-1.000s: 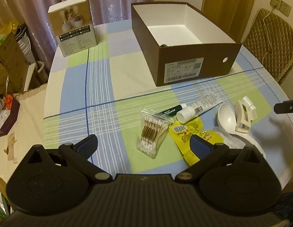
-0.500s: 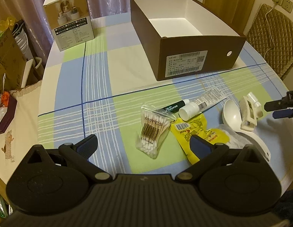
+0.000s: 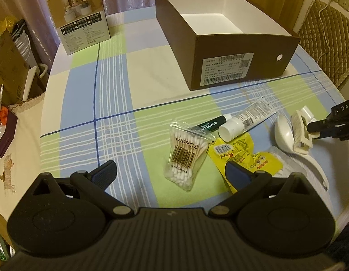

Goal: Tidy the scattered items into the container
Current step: 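Grasp the white hair clip with the right tool while the left tool grasps the cotton swab bag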

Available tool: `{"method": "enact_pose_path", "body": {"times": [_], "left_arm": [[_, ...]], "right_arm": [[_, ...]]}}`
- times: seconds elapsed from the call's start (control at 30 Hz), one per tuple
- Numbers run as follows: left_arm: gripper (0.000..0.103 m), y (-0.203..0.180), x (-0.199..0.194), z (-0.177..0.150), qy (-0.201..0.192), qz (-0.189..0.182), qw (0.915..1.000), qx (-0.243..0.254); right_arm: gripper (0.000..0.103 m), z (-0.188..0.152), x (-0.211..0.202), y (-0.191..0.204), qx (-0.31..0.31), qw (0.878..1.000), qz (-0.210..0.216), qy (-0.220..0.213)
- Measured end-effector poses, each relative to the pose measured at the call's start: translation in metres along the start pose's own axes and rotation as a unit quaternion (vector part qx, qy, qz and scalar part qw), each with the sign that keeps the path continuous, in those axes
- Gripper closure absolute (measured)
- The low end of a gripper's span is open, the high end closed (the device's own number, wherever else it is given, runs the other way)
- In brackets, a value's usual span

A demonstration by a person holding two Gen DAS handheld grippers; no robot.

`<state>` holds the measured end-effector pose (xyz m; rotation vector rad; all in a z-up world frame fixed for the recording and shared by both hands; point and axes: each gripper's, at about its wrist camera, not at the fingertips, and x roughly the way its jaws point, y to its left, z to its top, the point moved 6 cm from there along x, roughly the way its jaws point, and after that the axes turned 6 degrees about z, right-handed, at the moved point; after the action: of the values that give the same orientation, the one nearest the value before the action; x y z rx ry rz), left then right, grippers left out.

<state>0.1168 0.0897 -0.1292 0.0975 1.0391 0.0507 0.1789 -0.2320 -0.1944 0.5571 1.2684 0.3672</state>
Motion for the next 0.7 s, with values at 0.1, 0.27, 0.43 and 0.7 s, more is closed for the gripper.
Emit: {"method": "enact_pose_path", "body": {"times": [0.1,0.27,0.43,0.7], "left_arm": [[0.009,-0.002,0.002,-0.001,-0.003,-0.003,0.9999,0.014],[0.023,-0.008,0.008,0.0,-0.01,-0.007,0.9984,0.055],[0.029,-0.012,0.021,0.002,-0.009,-0.016,0.9971,0.073],[0.047,-0.016,0.045,0.0,0.006,-0.034,0.9948,0.096]], "right_arm": [[0.078,-0.004,-0.004,0.002,-0.03,0.999,-0.002,0.01],[0.079,-0.005,-0.008,-0.004,-0.034,0.999,0.004,0.019],[0.079,0.003,-0.002,0.001,-0.043,0.999,0.002,0.013],[0.079,0.002,-0.002,0.004,-0.054,0.998,0.006,0.013]]}}
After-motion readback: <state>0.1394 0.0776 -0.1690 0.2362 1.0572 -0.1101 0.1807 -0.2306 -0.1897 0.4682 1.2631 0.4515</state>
